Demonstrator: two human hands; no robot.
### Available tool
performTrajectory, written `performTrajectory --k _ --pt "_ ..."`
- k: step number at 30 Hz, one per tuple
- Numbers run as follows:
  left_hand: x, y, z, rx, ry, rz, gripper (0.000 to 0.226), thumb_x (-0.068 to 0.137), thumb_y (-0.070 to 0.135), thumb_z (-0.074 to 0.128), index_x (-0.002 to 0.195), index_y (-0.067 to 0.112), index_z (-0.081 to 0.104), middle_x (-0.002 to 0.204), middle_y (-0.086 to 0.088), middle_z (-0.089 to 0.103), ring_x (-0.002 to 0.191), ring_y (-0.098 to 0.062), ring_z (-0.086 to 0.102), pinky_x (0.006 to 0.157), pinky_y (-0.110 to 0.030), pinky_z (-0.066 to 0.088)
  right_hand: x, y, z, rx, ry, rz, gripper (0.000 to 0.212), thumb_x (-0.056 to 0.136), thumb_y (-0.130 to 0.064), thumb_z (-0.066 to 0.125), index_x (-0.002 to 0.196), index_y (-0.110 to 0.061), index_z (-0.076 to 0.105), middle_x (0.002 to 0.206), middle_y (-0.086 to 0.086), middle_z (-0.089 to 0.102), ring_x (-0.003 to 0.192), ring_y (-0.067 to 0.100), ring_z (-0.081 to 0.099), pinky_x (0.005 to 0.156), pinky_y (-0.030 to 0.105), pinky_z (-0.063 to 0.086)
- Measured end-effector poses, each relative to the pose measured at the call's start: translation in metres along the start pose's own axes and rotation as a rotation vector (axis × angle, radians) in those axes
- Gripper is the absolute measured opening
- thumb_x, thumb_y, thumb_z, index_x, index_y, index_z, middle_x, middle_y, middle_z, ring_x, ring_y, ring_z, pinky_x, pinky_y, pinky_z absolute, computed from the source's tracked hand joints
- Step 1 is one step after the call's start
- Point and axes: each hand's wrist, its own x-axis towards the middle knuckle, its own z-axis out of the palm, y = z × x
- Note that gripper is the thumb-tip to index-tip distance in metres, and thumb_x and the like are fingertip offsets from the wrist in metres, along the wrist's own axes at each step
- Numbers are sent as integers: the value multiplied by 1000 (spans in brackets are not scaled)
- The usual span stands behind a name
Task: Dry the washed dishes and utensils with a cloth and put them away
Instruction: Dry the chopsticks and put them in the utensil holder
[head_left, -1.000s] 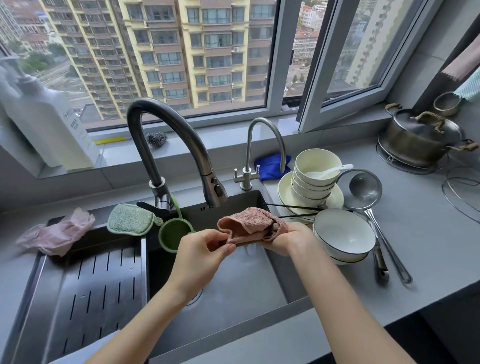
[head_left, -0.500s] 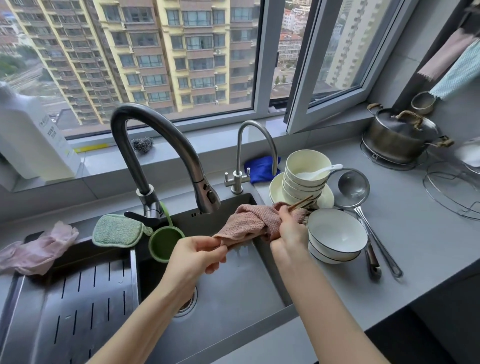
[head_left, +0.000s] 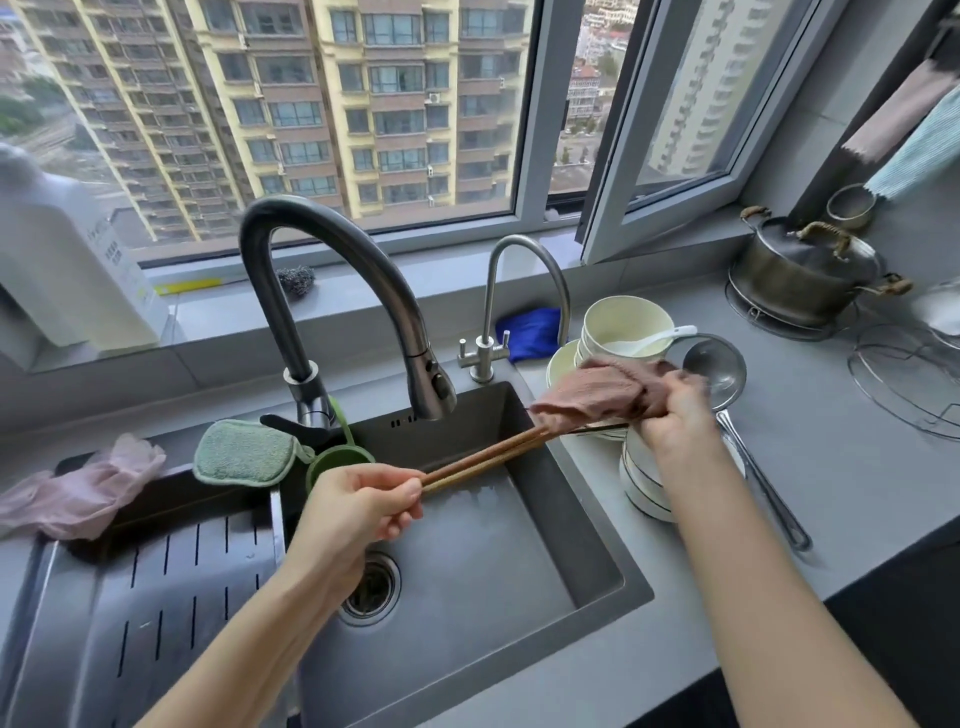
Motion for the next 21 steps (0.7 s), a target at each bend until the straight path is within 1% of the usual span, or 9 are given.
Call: performTrajectory --k 1,4,6,8,12,15,17,19,21 --pt "0 1 -8 -16 30 -11 10 85 -10 59 84 -5 67 56 -13 58 38 -7 49 36 -12 38 2 -11 -5 21 18 -49 19 98 -14 48 80 -21 48 86 -1 60 75 18 59 43 37 53" --pt "1 0 -14 -69 57 -24 9 86 -9 57 86 -6 65 60 -15 58 39 -6 49 37 -10 41 -13 -24 -25 -92 55 -150 19 99 -19 47 80 -21 49 83 -3 60 69 17 57 57 32 46" --pt "3 -5 -5 -102 87 -27 9 87 -8 57 85 -4 65 61 -15 60 39 -6 51 39 -10 43 -23 -7 -40 -151 89 -177 24 99 -19 47 75 -19 51 77 -2 60 60 18 55 53 28 42" --pt "8 -14 3 -136 137 -48 10 88 -7 57 85 -4 65 63 -15 60 40 -5 53 41 -11 45 -30 5 -51 -128 92 -161 29 99 -19 43 70 -18 49 70 -2 59 52 18 54 52 28 46" --pt "14 -31 4 -196 200 -154 15 90 -5 55 79 -1 64 65 -14 60 40 -5 52 39 -11 44 -13 -12 -72 130 58 -126 26 92 -13 38 68 -21 43 63 -9 57 72 15 56 67 29 51" --pt "15 -36 -1 -237 218 -212 17 92 -4 52 78 -1 61 65 -13 57 34 -3 50 36 -11 43 -7 -33 -87 180 65 -171 13 83 -11 45 77 -21 50 70 -9 63 78 14 66 69 30 53" --pt "16 -36 -1 -269 230 -231 17 93 -3 51 78 -1 60 65 -13 56 33 -3 49 34 -11 42 -22 -31 -85 170 -9 -110 18 83 -9 44 69 -21 47 57 -12 60 60 6 65 71 24 50" --pt "16 -33 10 -281 202 -236 15 92 -2 52 80 -2 61 65 -13 57 37 -5 50 36 -11 42 -35 -12 -76 201 -78 -18 24 82 -11 43 61 -23 47 46 -12 56 47 3 60 63 18 48" --pt "14 -30 30 -271 156 -215 13 92 -1 53 82 -2 61 66 -13 58 45 -9 51 39 -11 45 -41 20 -64 140 -140 88 43 97 -26 35 57 -20 49 47 -7 57 54 12 62 68 25 51"
